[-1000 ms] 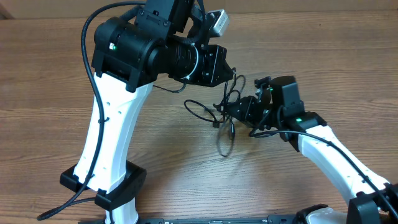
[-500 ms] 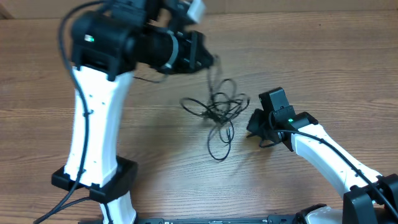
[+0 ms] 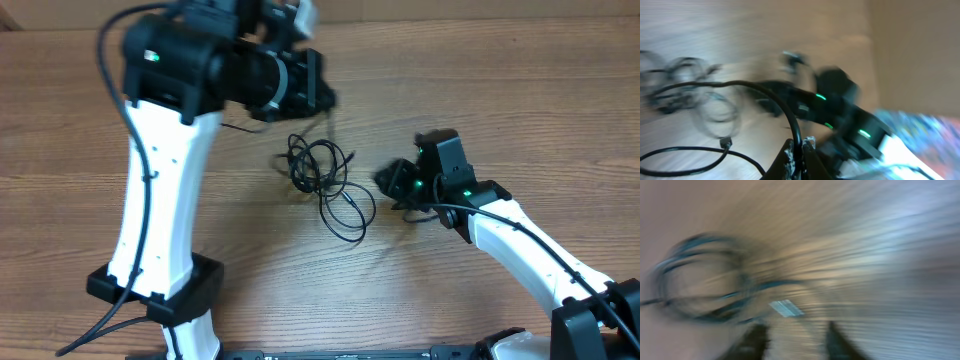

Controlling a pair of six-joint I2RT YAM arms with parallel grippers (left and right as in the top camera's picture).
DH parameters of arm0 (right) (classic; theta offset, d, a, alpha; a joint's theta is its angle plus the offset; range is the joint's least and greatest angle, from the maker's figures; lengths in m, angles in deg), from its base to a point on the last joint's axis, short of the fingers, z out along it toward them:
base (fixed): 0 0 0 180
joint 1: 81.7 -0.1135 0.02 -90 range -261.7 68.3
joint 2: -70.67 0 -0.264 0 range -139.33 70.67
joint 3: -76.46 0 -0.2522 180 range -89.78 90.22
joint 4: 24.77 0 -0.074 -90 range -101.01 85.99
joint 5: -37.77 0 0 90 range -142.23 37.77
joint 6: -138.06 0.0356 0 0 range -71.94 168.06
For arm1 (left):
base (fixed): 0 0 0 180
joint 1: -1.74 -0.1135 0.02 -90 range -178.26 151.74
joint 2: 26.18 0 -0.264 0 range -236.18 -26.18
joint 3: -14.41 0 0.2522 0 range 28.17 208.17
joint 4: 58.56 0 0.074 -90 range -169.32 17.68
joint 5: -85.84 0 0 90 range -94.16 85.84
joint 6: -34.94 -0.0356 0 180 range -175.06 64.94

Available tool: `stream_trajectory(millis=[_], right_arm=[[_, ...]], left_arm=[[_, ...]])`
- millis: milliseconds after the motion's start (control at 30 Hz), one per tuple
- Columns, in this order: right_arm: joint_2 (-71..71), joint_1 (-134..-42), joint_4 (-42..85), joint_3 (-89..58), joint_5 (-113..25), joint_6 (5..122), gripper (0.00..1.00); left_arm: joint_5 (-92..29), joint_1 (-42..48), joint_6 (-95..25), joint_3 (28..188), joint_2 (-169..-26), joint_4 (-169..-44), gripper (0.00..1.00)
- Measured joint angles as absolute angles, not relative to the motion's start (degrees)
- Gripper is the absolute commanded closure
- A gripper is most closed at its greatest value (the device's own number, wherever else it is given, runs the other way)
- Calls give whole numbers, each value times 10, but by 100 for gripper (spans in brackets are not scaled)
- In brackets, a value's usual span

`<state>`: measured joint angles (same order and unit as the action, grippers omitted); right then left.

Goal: Untangle cables

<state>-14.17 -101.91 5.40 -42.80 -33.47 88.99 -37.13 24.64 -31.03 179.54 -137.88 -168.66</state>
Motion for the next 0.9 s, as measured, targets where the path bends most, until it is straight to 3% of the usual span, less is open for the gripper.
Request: stream_trajectory(millis=[133,267,733,900], right_arm=[[-141,-1020,-42,-428,-189,882,41],[-141,-1020,-58,-428,-132,905,36],[-142,-1020,-67,-429,-251,1014,30],[-148,-1020,-69,-429,-289,1028,29]], left_arm=[[-467,291,-309,1797,-1378,-1623,96],[-547,293,-274,1810,-1374,-1549,96],[-623,290,-147,1821,-1298,-1426,96],[-658,282,-86,1822,-1284,-1314,96]])
